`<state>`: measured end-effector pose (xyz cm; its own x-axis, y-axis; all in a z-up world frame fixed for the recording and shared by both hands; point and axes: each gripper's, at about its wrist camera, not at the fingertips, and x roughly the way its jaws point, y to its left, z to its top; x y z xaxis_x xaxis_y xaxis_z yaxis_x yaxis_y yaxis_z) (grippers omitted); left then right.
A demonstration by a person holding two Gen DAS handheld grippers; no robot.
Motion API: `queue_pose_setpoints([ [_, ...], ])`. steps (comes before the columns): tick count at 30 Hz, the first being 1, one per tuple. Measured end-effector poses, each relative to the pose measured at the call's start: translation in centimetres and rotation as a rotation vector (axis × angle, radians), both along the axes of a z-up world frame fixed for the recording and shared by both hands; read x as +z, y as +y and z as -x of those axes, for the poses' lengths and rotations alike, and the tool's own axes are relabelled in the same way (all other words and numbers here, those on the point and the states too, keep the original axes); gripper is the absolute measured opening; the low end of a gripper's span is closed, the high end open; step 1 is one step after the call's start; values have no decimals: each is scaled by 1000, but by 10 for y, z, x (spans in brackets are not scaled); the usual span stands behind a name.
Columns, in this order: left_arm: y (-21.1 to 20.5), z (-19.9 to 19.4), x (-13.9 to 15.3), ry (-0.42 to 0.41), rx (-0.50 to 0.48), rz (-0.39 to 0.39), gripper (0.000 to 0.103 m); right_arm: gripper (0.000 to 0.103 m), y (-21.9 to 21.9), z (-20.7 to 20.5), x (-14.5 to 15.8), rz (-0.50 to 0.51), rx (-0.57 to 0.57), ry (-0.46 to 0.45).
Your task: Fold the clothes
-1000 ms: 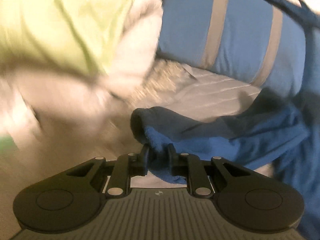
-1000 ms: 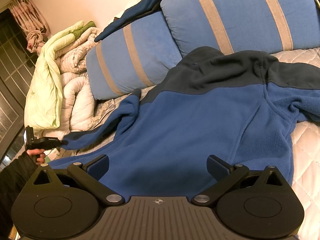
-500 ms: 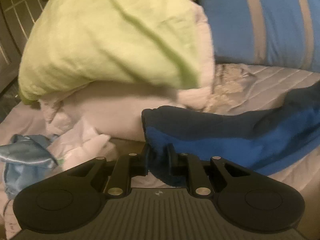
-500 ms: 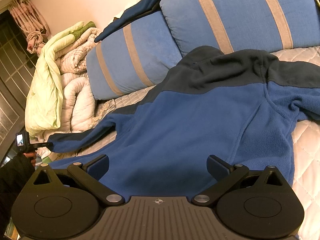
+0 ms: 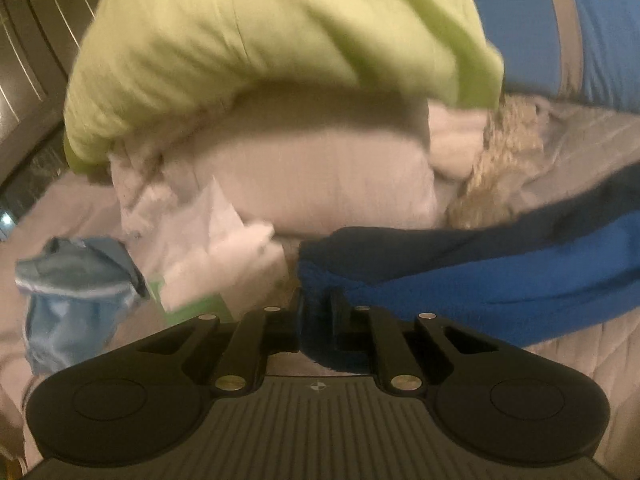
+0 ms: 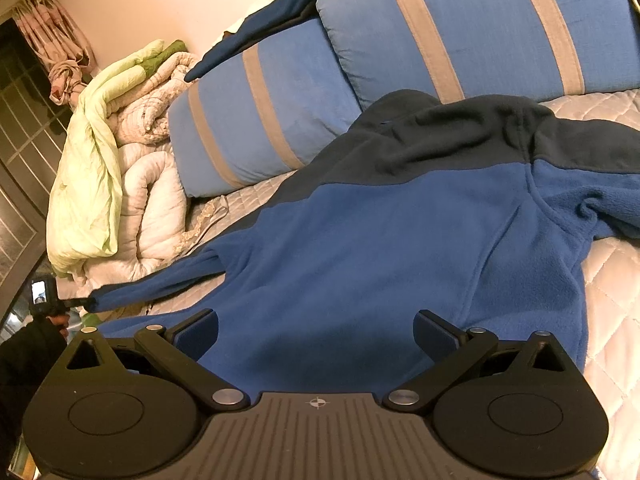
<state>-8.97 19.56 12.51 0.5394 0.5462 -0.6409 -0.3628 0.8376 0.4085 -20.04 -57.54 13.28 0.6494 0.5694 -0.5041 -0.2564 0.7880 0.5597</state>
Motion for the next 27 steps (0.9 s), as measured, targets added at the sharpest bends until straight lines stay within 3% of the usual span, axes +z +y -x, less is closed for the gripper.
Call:
queue_pose_setpoints([
  [4,9,5,-12,42,57,75,22,103,0,1,0,0,0,0],
  [6,14,13,-11,27,126,90,37,103,0,1,0,0,0,0],
  [8,18,27,-3,-32,168,134,55,103,0,1,0,-1,0,0],
  [10,14,43,6,-91,163,213,63,103,-1,1,-1,-4,-2,-1],
  [12,9,58,15,-148,143,303,63,103,-1,0,-1,-7,-4,0],
  [21,-65,111,4,-298,-342,1026,63,103,-2,0,-1,-10,-16,4],
  [25,-99,117,-14,-298,-545,1258,63,103,-2,2,0,-2,-32,4],
  [27,-109,116,-27,-283,-604,1320,63,103,-5,4,0,-4,-52,7],
])
